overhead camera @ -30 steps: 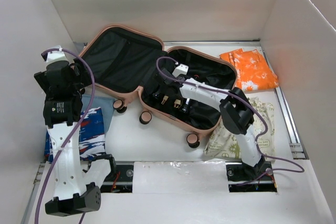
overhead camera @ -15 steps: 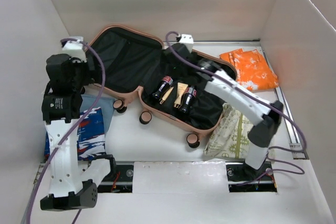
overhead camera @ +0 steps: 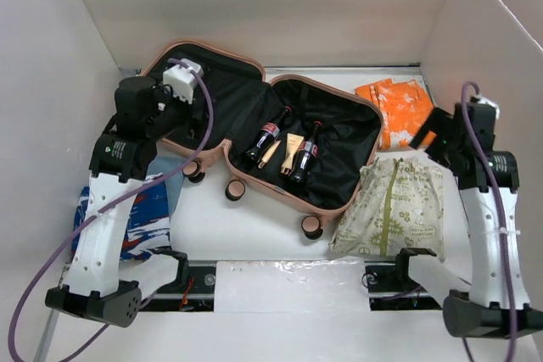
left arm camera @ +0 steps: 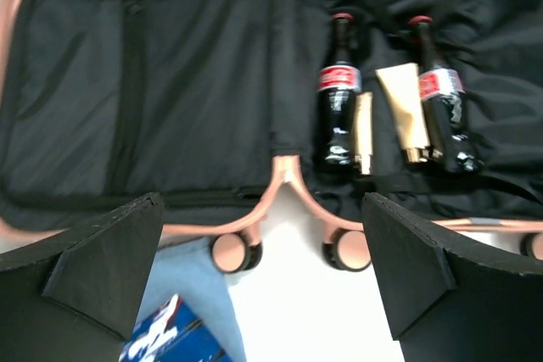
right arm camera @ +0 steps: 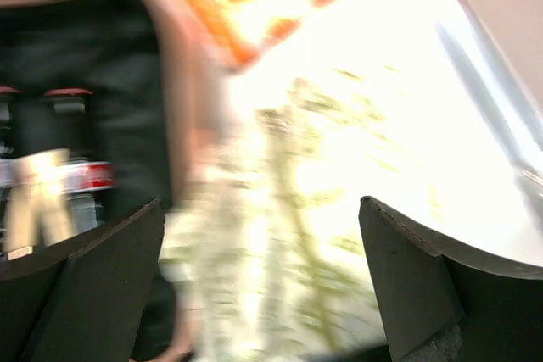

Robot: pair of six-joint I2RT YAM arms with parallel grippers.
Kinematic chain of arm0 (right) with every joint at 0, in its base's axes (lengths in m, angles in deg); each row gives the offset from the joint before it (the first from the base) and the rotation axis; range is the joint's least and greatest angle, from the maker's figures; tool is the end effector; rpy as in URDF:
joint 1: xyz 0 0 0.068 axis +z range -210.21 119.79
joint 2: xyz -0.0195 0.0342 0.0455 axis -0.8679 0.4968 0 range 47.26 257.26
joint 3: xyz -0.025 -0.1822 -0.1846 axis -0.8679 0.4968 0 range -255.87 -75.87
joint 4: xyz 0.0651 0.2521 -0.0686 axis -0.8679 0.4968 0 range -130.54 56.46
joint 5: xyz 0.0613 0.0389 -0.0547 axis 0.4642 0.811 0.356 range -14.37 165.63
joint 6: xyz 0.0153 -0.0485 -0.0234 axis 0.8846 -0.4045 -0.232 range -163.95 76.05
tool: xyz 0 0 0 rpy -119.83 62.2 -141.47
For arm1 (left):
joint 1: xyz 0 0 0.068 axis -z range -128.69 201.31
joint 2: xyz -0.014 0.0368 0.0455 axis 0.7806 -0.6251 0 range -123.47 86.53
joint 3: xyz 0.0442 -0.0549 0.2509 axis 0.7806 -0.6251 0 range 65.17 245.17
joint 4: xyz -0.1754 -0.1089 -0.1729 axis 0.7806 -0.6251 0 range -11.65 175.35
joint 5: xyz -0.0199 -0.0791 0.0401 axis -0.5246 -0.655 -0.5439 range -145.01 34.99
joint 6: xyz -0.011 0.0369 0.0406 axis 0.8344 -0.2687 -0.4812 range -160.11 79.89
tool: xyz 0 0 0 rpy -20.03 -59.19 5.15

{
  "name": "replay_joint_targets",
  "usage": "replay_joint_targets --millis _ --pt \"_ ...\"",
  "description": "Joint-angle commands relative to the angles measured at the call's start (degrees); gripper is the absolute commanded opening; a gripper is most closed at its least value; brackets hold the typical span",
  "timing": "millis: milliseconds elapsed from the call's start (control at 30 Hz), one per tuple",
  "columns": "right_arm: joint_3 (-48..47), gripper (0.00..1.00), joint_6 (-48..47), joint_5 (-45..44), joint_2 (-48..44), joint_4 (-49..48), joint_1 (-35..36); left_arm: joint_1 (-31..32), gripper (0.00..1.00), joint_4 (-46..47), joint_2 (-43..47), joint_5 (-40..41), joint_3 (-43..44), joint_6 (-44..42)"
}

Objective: Pack the luggage

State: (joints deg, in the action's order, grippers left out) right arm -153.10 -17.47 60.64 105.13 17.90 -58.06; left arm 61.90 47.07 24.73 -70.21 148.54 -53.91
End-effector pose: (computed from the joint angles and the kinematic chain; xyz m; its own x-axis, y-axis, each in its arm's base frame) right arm 0.1920 -0.0028 0.3968 -0.4905 0.4126 -0.7675 0.4280 0.8813 0.2003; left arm 0.2157 -0.0506 0.4519 -0.1733 0.2666 -0.9481 0.4793 0.8638 0.1552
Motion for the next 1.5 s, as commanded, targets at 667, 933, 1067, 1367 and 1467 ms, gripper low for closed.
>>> replay_joint_targets --millis 667,933,1067,1367,1467 --pt "14.1 1.00 -23.8 8.4 31.2 -3.8 -25.6 7.6 1.00 3.0 2.5 5.6 3.7 1.0" --pt "19.0 1.00 -25.8 11.6 37.4 -10.3 -27.7 7.6 1.00 1.2 0.9 7.6 6.0 1.0" --pt "19.0 1.00 -27.0 13.5 40.4 -12.9 -27.7 6.8 1.00 0.7 -0.3 7.6 7.3 1.0" --pt "21.8 0.67 -28.2 27.2 46.9 -19.0 -29.4 3.8 1.00 0.1 -1.5 9.7 9.7 0.2" --pt "23.3 0.24 -27.5 29.6 46.9 -20.7 -30.3 2.7 1.00 0.1 -1.5 10.2 9.7 -0.3"
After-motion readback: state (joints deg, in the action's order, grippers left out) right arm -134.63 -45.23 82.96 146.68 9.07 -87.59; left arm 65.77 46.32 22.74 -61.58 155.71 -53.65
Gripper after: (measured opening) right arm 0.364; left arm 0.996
